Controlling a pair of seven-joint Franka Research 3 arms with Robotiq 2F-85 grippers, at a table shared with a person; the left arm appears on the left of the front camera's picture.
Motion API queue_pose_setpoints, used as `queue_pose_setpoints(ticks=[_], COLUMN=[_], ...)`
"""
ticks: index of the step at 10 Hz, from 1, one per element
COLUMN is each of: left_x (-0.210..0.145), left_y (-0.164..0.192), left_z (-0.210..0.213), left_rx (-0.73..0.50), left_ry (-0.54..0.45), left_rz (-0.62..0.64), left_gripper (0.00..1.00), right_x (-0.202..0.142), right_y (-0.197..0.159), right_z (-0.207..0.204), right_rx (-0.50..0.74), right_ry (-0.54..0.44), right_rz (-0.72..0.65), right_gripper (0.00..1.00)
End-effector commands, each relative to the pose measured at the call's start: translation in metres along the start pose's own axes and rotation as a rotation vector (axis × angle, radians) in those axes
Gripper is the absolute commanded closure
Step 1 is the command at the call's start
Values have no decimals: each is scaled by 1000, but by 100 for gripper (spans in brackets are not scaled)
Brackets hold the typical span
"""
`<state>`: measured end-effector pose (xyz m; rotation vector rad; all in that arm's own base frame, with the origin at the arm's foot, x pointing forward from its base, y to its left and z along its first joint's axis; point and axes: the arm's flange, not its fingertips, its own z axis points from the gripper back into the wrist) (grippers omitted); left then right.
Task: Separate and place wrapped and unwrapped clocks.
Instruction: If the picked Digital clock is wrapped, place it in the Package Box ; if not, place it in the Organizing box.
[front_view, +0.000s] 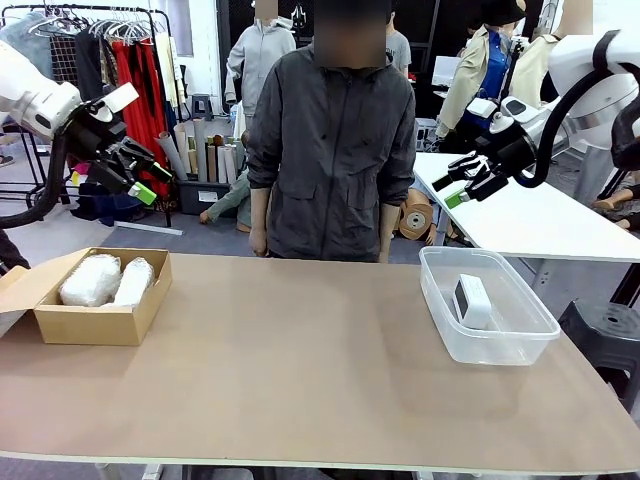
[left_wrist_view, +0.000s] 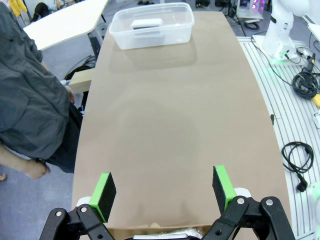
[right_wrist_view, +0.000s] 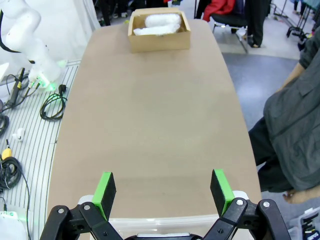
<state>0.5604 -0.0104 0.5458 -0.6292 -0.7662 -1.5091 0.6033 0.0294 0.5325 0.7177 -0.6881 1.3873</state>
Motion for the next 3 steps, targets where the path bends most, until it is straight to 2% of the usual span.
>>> queue_pose_setpoints(ticks=[1, 3], left_x=[2, 2], left_y=[0, 0], left_z=[1, 1], left_rx=[6, 6], left_ry=[-10, -10], left_rz=[0, 0], left_gripper=[0, 0], right_x=[2, 2], right_y=[-1, -1], right_z=[-2, -2], right_rx=[-12, -12], right_ry=[3, 3], right_rz=[0, 0], right_gripper=[0, 0])
